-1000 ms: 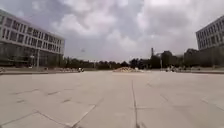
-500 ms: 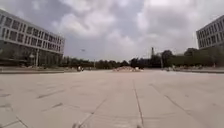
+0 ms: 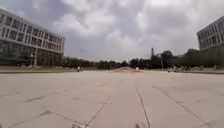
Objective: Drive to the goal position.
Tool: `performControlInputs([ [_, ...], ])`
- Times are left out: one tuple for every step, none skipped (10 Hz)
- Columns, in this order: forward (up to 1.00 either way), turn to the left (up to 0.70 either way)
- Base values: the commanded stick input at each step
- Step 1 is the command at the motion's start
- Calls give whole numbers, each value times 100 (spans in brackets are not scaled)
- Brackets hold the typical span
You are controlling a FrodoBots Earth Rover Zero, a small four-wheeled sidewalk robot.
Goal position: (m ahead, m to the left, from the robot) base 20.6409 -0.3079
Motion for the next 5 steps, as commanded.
performControlInputs([
  [70, 11],
  [70, 0],
  [70, 0],
  [70, 0],
  [68, 0],
])
